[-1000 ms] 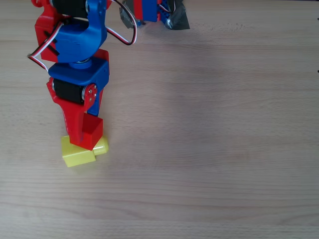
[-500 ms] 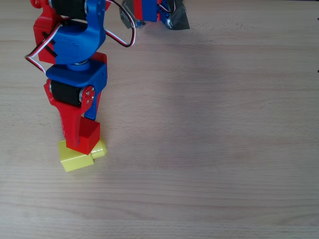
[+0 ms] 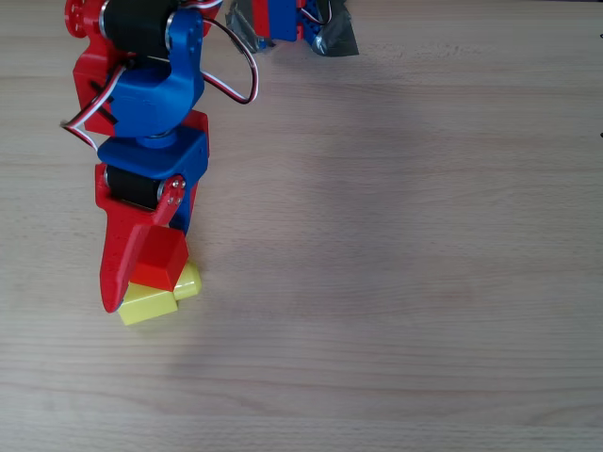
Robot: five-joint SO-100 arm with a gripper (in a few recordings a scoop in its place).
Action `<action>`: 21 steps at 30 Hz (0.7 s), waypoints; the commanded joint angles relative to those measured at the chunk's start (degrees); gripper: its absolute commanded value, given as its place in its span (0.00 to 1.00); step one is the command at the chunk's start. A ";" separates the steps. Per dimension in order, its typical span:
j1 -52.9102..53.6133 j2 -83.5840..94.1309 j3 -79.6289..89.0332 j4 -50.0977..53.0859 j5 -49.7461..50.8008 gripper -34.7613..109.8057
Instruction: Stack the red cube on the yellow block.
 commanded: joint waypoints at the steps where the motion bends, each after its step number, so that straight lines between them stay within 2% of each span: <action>1: -0.53 6.33 -2.99 -0.18 0.44 0.55; 21: -5.45 7.03 -4.22 2.20 -0.18 0.55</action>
